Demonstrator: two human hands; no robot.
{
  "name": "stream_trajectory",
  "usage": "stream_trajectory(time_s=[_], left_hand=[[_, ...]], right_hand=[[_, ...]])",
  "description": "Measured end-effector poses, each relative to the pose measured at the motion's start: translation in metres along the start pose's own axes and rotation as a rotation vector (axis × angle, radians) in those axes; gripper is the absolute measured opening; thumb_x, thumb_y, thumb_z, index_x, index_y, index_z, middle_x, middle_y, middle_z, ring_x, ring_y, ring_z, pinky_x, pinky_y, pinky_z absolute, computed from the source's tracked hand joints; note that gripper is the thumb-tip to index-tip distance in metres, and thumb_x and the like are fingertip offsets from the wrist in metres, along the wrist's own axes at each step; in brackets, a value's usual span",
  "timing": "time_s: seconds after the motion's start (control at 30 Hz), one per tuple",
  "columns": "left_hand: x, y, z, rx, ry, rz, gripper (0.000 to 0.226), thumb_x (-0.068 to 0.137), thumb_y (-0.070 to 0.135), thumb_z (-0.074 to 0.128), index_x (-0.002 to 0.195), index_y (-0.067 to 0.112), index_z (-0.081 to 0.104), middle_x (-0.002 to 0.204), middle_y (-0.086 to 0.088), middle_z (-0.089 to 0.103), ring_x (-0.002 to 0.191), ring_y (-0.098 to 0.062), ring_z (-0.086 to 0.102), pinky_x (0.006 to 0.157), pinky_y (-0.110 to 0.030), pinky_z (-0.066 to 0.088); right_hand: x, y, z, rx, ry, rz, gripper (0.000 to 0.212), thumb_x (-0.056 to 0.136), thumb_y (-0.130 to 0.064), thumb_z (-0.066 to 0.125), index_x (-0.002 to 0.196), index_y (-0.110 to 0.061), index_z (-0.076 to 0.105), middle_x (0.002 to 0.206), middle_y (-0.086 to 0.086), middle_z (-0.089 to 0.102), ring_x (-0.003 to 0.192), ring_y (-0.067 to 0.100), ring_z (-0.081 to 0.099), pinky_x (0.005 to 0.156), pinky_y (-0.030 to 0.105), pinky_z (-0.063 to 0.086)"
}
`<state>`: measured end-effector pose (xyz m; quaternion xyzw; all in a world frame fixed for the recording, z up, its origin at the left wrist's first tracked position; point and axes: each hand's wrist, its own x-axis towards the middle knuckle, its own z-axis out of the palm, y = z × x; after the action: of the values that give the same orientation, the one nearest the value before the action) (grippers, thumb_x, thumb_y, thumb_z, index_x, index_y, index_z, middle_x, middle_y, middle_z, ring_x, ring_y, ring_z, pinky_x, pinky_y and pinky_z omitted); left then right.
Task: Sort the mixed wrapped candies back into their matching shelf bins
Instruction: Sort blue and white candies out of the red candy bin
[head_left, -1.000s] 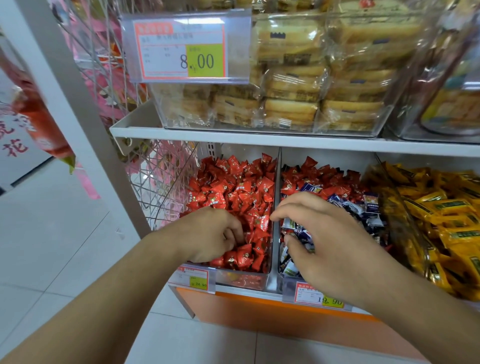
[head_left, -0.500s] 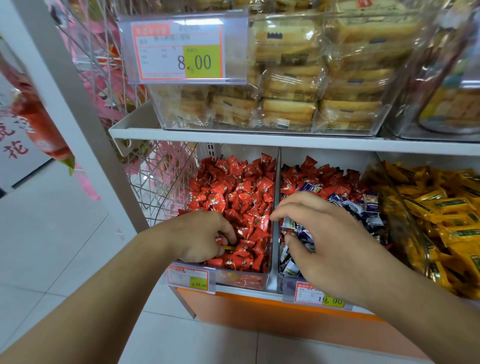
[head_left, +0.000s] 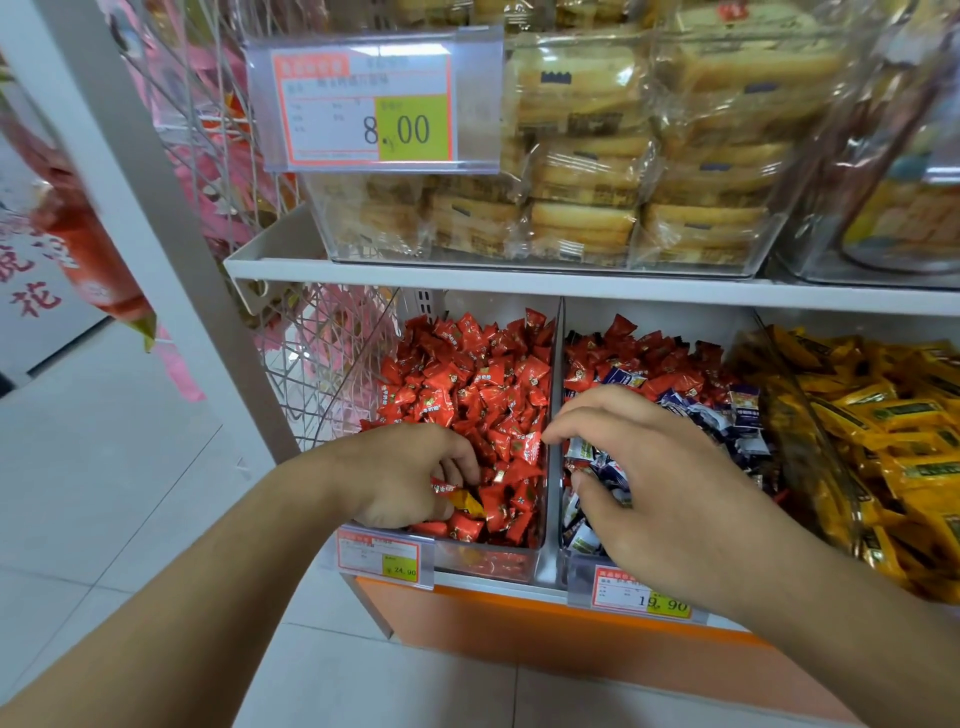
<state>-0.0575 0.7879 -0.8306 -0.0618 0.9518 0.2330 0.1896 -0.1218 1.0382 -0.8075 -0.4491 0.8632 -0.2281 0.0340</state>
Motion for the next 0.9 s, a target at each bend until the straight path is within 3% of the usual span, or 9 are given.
stream_trajectory(time_s=[0.1,0.17,0.3,0.4,0.5,0.57,0.67,0.77,0.9], left_hand=[[-0.003,0.001,-0.002,-0.001,0.04,0.03,0.024,0.09,0.024,0.076,0.108,0.039,0.072,0.101,0.025,0.062,0.103,0.005,0.056,0.079,-0.014,0.042],[-0.005,0.0,-0.003,-0.07,0.091,0.045,0.022,0.088,0.025,0.079,0.101,0.041,0.073,0.1,0.021,0.067,0.101,0.003,0.059,0.084,-0.02,0.048],[-0.009,0.007,-0.008,-0.375,0.3,0.05,0.02,0.084,0.019,0.084,0.098,0.029,0.074,0.098,0.007,0.073,0.091,-0.008,0.069,0.091,-0.032,0.057],[-0.018,0.024,-0.015,-0.698,0.443,0.036,0.021,0.082,0.015,0.085,0.099,0.014,0.072,0.092,-0.009,0.073,0.086,-0.022,0.073,0.083,-0.022,0.059],[-0.03,0.048,-0.015,-0.92,0.453,0.078,0.024,0.085,0.021,0.081,0.104,0.009,0.072,0.097,-0.017,0.076,0.095,-0.03,0.074,0.091,-0.033,0.059],[-0.034,0.066,-0.009,-1.015,0.418,0.136,0.022,0.084,0.021,0.08,0.103,0.009,0.075,0.097,-0.017,0.077,0.093,-0.028,0.073,0.093,-0.039,0.058],[-0.034,0.09,0.003,-1.076,0.365,0.189,0.029,0.077,0.02,0.089,0.103,0.013,0.077,0.099,-0.017,0.076,0.09,-0.024,0.069,0.089,-0.039,0.057],[-0.032,0.104,0.007,-1.017,0.376,0.213,0.027,0.075,0.024,0.084,0.102,0.027,0.078,0.102,-0.008,0.078,0.098,-0.02,0.074,0.085,-0.037,0.055],[-0.029,0.112,0.011,-0.923,0.447,0.218,0.032,0.07,0.042,0.081,0.1,0.034,0.077,0.101,-0.001,0.079,0.099,-0.019,0.075,0.086,-0.041,0.055]], right_hand=[[0.0,0.0,0.0,0.0,-0.002,0.001,0.033,0.099,-0.022,0.059,0.127,-0.04,0.059,0.129,-0.033,0.042,0.124,-0.011,0.041,0.099,-0.005,0.019],[0.0,0.0,0.0,0.001,-0.001,0.005,0.033,0.099,-0.022,0.059,0.127,-0.04,0.059,0.129,-0.033,0.042,0.123,-0.011,0.041,0.098,-0.006,0.019],[0.0,0.0,0.0,0.0,0.013,0.013,0.034,0.1,-0.024,0.058,0.13,-0.04,0.057,0.131,-0.033,0.042,0.123,-0.012,0.038,0.096,-0.006,0.019],[-0.001,-0.001,-0.001,0.031,0.05,0.037,0.041,0.101,-0.031,0.057,0.14,-0.041,0.047,0.135,-0.034,0.041,0.125,-0.014,0.034,0.094,-0.006,0.019],[-0.004,-0.007,-0.004,0.135,0.104,0.049,0.048,0.099,-0.042,0.059,0.142,-0.045,0.039,0.135,-0.034,0.043,0.126,-0.014,0.036,0.099,0.002,0.027],[-0.009,-0.013,-0.009,0.202,0.15,0.054,0.04,0.097,-0.045,0.062,0.132,-0.046,0.044,0.125,-0.032,0.05,0.122,-0.01,0.043,0.099,0.012,0.037],[-0.024,-0.013,-0.02,0.182,0.234,0.056,0.024,0.097,-0.041,0.066,0.115,-0.04,0.05,0.111,-0.024,0.055,0.111,0.0,0.05,0.088,0.022,0.044],[-0.043,0.004,-0.031,0.12,0.273,0.103,0.022,0.1,-0.042,0.062,0.119,-0.04,0.051,0.114,-0.021,0.056,0.11,0.005,0.052,0.089,0.032,0.047],[-0.066,0.048,-0.057,0.007,0.364,0.308,0.032,0.1,-0.046,0.062,0.129,-0.035,0.055,0.12,-0.017,0.061,0.113,0.008,0.057,0.09,0.031,0.052]])
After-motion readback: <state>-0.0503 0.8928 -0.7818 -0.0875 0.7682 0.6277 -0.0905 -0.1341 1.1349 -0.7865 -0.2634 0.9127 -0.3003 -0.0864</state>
